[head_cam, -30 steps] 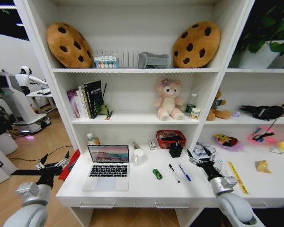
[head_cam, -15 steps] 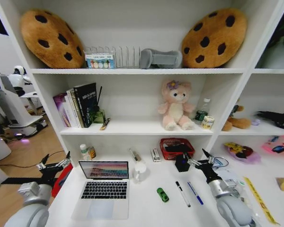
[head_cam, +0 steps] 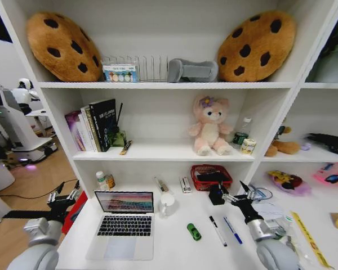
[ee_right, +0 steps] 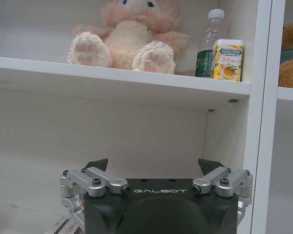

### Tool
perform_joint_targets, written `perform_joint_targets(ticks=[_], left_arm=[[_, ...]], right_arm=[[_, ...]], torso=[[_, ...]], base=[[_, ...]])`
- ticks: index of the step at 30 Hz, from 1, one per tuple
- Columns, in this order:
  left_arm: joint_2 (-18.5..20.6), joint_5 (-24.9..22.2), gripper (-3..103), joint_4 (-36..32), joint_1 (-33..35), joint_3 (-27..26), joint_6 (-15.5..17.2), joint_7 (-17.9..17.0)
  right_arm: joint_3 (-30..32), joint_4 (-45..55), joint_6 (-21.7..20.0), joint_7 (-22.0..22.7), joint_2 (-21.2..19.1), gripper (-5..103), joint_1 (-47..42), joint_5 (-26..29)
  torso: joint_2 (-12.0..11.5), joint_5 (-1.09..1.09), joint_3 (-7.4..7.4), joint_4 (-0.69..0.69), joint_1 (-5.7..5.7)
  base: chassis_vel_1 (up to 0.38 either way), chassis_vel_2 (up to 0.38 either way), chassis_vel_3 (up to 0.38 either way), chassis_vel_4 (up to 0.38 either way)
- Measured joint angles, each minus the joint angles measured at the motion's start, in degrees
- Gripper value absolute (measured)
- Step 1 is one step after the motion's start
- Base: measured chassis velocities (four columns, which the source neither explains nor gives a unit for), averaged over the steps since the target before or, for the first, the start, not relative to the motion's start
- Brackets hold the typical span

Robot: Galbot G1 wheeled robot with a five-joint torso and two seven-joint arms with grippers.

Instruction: Organize the objects on the table.

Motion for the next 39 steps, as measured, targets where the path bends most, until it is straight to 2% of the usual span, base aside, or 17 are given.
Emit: perform_joint_targets(ticks=[1, 7, 9, 10, 12, 13, 15, 16, 19, 21, 23, 27, 29, 34, 36, 37, 39], left_arm=[[0.74, -0.17, 39, -0.23, 0.4, -0.05, 0.0, 0.74], [3.39, -0.15, 23, -0.35, 1.42, 0.17, 0.05, 2.41], [7.22, -0.16, 12, -0.16, 1.72, 1.07, 0.38, 3.04], [7.22, -0.16, 12, -0.16, 1.72, 1.07, 0.38, 3.04], [11.8, -0.56, 1, -0.05, 1.55, 2.04, 0.79, 3.27], [11.8, -0.56, 1, -0.05, 1.55, 2.04, 0.79, 3.27], [20.8, -1.5, 0, 0.65, 0.0, 4.84, 1.49, 3.35], [20.8, -1.5, 0, 0.65, 0.0, 4.84, 1.49, 3.35], [28.53, -3.58, 0, 1.31, -2.21, 8.29, 2.35, 3.27], [29.75, -4.09, 0, 1.47, -2.47, 8.9, 2.5, 3.28], [34.82, -5.59, 0, 2.47, -2.76, 10.57, 2.63, 3.78], [38.17, -6.47, 0, 2.58, -1.89, 10.54, 2.38, 4.39], [43.81, -8.41, 0, 1.74, 0.17, 9.3, 1.73, 5.05], [47.96, -10.51, 0, 1.51, 0.25, 9.31, 1.65, 5.13], [52.66, -12.2, 0, 1.53, -0.17, 10.01, 1.53, 5.71], [52.66, -12.2, 0, 1.53, -0.17, 10.01, 1.53, 5.71], [58.0, -13.14, 0, 1.57, 0.03, 10.64, 0.96, 6.64]], right_arm=[[0.07, -0.21, 0.35, 0.07, 0.6, 100, -0.29, -0.16], [0.35, -1.29, 1.15, 0.36, 1.24, 100, -0.58, -0.48], [0.39, -2.2, 1.75, 0.51, 1.86, 100, -0.79, -1.0], [0.39, -2.2, 1.75, 0.51, 1.86, 100, -0.79, -1.0], [0.17, -2.9, 2.11, 0.54, 2.5, 100, -0.91, -1.42], [0.17, -2.9, 2.11, 0.54, 2.5, 100, -0.91, -1.42], [-0.29, -4.05, 2.59, 0.56, 3.4, 100, -0.8, -1.74], [-0.29, -4.05, 2.59, 0.56, 3.4, 100, -0.8, -1.74], [-0.56, -5.09, 2.96, 0.61, 4.05, 100, -0.42, -1.97], [-0.61, -5.24, 3.01, 0.62, 4.18, 100, -0.42, -2.0], [-0.67, -5.71, 3.26, 0.73, 4.72, 100, -0.56, -2.34], [-0.67, -5.84, 3.36, 0.81, 5.02, 100, -0.77, -2.68], [-0.67, -5.88, 3.47, 0.9, 5.33, 100, -1.02, -3.07], [-0.76, -5.88, 3.48, 1.05, 5.61, 100, -0.91, -3.23], [-0.86, -5.82, 3.48, 1.29, 6.01, 100, -0.77, -3.32], [-0.86, -5.82, 3.48, 1.29, 6.01, 100, -0.77, -3.32], [-0.87, -5.62, 3.61, 1.38, 6.44, 100, -1.19, -3.52]], torso=[[0.0, 0.0, 0.0, 0.0, 0.01], [-0.01, 0.0, 0.0, 0.01, 0.02], [0.0, -0.01, 0.0, 0.01, 0.01], [0.0, -0.01, 0.0, 0.01, 0.01], [-0.01, 0.0, 0.0, 0.0, 0.01], [-0.01, 0.0, 0.0, 0.0, 0.01], [-0.01, -0.01, 0.01, 0.0, 0.01], [-0.01, -0.01, 0.01, 0.0, 0.01], [-0.01, 0.0, 0.01, -0.02, 0.02], [-0.01, -0.01, 0.01, -0.01, 0.02], [-0.02, -0.01, 0.01, 0.0, 0.02], [-0.01, -0.02, 0.01, 0.01, 0.02], [-0.01, 0.0, 0.01, 0.02, 0.02], [-0.01, -0.01, 0.01, 0.01, 0.02], [-0.01, 0.0, 0.01, -0.01, 0.02], [-0.01, 0.0, 0.01, -0.01, 0.02], [-0.01, 0.01, 0.01, -0.01, 0.02]], base=[[0.0, 0.0, 0.0, 0.0], [0.0, 0.0, 0.0, 0.0], [0.0, 0.0, 0.0, 0.0], [0.0, 0.0, 0.0, 0.0], [0.0, 0.0, 0.0, 0.0], [0.0, 0.0, 0.0, 0.0], [0.0, 0.0, 0.0, 0.0], [0.0, 0.0, 0.0, 0.0], [0.0, 0.0, 0.0, 0.0], [0.0, 0.0, 0.0, 0.0], [0.0, 0.0, 0.0, 0.0], [0.0, 0.0, 0.0, 0.0], [0.0, 0.0, 0.0, 0.0], [0.0, 0.0, 0.0, 0.0], [0.0, 0.0, 0.0, 0.0], [0.0, 0.0, 0.0, 0.0], [0.0, 0.0, 0.0, 0.0]])
